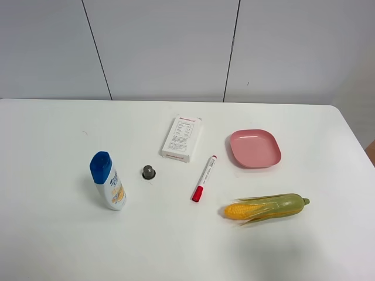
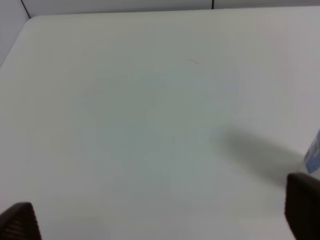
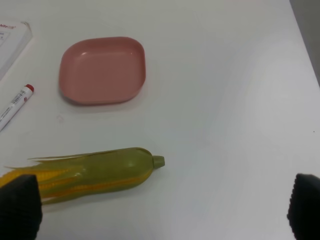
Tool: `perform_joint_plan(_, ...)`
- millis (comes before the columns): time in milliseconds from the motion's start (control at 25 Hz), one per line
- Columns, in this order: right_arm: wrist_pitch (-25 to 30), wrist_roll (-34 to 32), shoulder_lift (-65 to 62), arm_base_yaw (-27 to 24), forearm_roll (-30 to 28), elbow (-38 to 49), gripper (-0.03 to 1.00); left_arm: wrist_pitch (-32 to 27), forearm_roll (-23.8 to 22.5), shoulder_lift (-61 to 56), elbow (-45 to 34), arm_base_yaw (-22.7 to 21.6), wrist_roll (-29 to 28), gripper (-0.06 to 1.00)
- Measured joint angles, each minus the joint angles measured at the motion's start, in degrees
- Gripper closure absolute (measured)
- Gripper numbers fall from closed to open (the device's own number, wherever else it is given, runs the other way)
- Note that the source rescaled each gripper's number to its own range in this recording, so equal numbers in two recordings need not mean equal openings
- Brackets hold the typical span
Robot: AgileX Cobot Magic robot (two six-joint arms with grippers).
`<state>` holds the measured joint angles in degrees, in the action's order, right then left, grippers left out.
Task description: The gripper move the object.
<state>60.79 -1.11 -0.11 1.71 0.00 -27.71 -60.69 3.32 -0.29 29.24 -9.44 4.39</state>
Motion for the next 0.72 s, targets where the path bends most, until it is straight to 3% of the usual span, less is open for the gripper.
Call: perform_joint_plan(720,0.0,0.0,0.0,0.0,0.0,0.0,-0.03,0.0,-0.4,0.0,0.0,0.0,-0.7,-0.05)
